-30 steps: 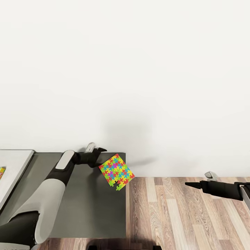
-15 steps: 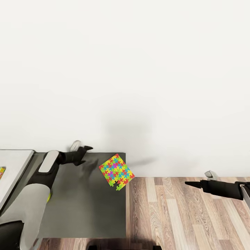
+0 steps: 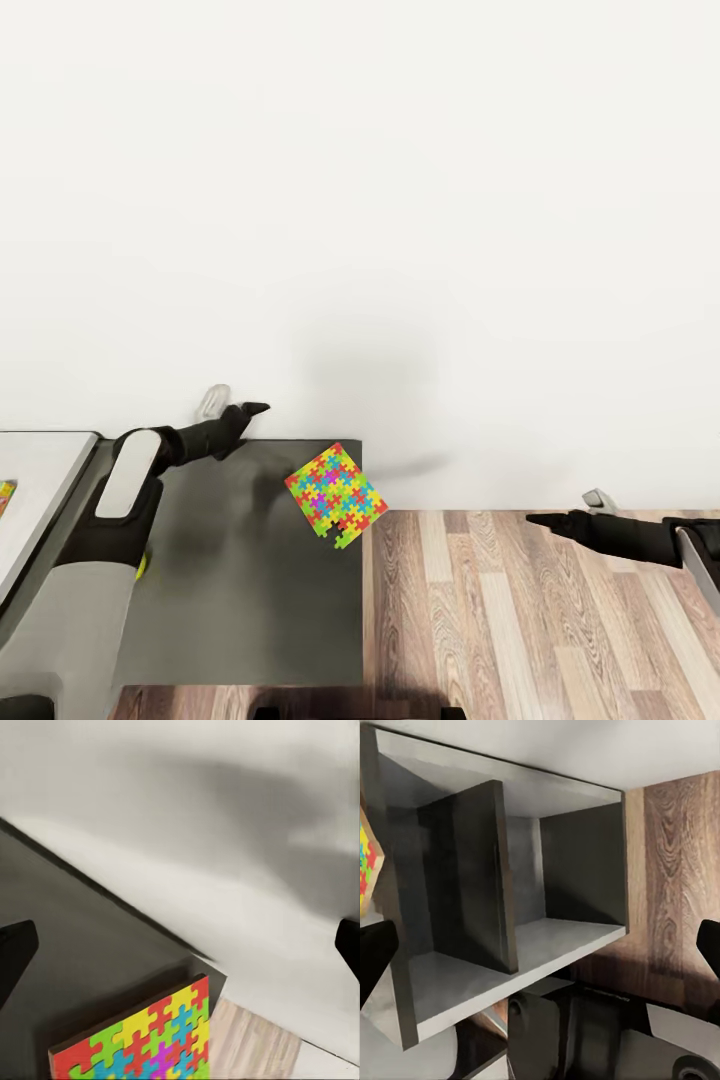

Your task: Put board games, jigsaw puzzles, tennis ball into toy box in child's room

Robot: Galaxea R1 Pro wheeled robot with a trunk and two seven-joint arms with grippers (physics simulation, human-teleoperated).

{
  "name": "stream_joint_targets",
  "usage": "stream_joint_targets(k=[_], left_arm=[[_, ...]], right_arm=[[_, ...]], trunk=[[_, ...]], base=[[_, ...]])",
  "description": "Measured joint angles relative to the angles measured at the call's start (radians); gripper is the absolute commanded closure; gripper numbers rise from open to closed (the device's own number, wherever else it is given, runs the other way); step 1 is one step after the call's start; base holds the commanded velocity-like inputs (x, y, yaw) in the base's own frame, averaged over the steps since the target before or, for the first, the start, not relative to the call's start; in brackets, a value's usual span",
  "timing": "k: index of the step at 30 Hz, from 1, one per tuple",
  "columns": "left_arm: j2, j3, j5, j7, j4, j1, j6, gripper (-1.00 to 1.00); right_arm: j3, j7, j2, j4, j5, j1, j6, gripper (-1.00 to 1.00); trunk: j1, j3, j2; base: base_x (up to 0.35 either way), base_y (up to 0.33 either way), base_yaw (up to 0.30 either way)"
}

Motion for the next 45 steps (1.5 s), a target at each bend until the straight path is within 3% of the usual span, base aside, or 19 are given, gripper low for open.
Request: stream_joint_targets(k=[5, 7, 10, 15, 26, 35, 45], left_arm=[[-0.016, -0.038, 0.001, 0.000, -0.076, 0.026, -0.001, -1.00], [-0.030, -0.070, 0.002, 0.000, -0.115, 0.044, -0.003, -1.00], [-0.040, -0.087, 0.001, 0.000, -0.134, 0.053, -0.005, -1.00], [-0.078, -0.147, 0.002, 0.001, -0.208, 0.086, -0.008, -1.00], [-0.120, -0.232, 0.001, 0.000, -0.313, 0.148, -0.014, -1.00], [-0.145, -0.262, 0.006, -0.002, -0.367, 0.194, -0.014, -1.00], [-0.158, -0.270, 0.011, -0.004, -0.397, 0.210, -0.014, -1.00]], right_arm=[[0.001, -0.005, 0.028, 0.075, -0.002, -0.039, 0.001, -1.00], [0.003, -0.003, 0.046, 0.109, -0.003, -0.054, 0.001, -1.00], [0.004, 0.005, 0.055, 0.122, -0.003, -0.060, 0.001, -1.00], [0.008, 0.075, 0.082, 0.151, -0.002, -0.073, -0.013, -1.00], [0.010, 0.172, 0.111, 0.169, 0.002, -0.080, -0.073, -1.00], [0.012, 0.230, 0.135, 0.175, 0.003, -0.082, -0.091, -1.00], [0.010, 0.251, 0.149, 0.182, 0.000, -0.082, -0.114, -1.00]], trunk=[[0.000, 0.000, 0.000], [0.000, 0.000, 0.000], [0.000, 0.000, 0.000], [0.000, 0.000, 0.000], [0.000, 0.000, 0.000], [0.000, 0.000, 0.000], [0.000, 0.000, 0.000]], base=[[0.000, 0.000, 0.000], [0.000, 0.000, 0.000], [0.000, 0.000, 0.000], [0.000, 0.000, 0.000], [0.000, 0.000, 0.000], [0.000, 0.000, 0.000], [0.000, 0.000, 0.000]])
